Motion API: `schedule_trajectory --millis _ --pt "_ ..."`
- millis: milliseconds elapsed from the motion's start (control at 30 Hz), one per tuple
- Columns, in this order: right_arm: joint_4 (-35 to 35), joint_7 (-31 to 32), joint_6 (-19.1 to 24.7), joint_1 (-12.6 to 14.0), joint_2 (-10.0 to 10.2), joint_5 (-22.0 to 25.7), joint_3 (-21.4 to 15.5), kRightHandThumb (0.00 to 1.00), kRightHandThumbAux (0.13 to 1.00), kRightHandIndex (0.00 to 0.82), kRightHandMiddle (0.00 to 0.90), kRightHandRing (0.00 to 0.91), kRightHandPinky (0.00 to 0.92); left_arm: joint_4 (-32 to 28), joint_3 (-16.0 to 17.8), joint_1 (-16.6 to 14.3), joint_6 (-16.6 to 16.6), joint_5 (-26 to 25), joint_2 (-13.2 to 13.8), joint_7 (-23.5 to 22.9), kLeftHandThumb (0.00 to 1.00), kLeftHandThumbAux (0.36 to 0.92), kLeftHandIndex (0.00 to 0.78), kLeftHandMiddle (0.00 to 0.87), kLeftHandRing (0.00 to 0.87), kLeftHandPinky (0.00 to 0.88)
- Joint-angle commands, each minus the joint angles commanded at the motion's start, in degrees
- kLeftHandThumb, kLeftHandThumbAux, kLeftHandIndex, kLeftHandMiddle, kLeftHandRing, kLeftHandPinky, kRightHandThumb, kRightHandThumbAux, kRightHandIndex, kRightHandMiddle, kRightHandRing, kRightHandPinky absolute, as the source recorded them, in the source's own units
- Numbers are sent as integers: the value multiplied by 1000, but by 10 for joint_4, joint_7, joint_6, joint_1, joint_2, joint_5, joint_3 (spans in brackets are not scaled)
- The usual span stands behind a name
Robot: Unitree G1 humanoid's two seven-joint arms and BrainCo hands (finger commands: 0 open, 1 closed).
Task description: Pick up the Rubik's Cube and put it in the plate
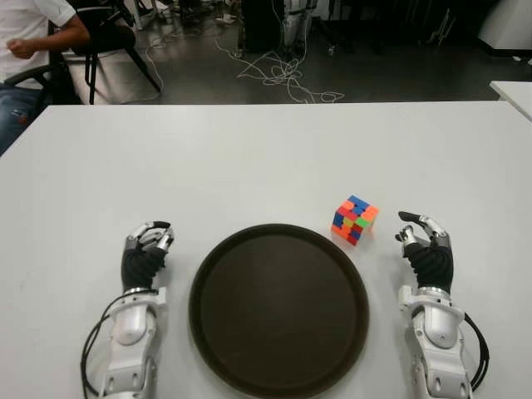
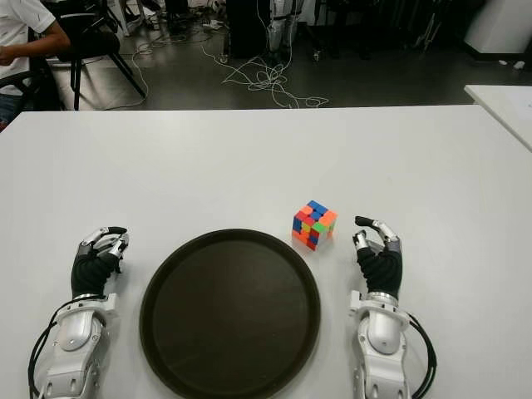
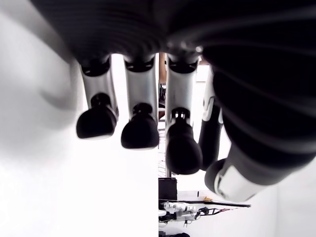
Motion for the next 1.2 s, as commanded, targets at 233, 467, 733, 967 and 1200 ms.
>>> schedule_trajectory --millis 233,467,733,967,1200 --pt "6 1 -8 -2 -3 -1 0 692 727 438 790 810 808 1 2 -1 -1 -3 -2 1 701 711 442 798 813 803" --pt "7 6 -12 -1 -6 -1 2 692 727 438 793 809 808 1 3 -1 -2 -10 -3 -5 701 711 442 794 809 798" --pt "8 11 -12 0 -10 -2 4 691 727 438 795 811 808 -3 6 -1 2 -18 -7 -3 702 710 442 799 816 812" --pt "6 12 -7 0 -11 -3 4 693 727 438 800 814 811 -3 6 -1 0 -19 -9 -1 702 710 442 796 816 812" --pt "1 11 -1 0 -4 6 1 692 727 438 789 808 807 -3 7 0 -5 -16 -10 1 702 710 442 794 813 808"
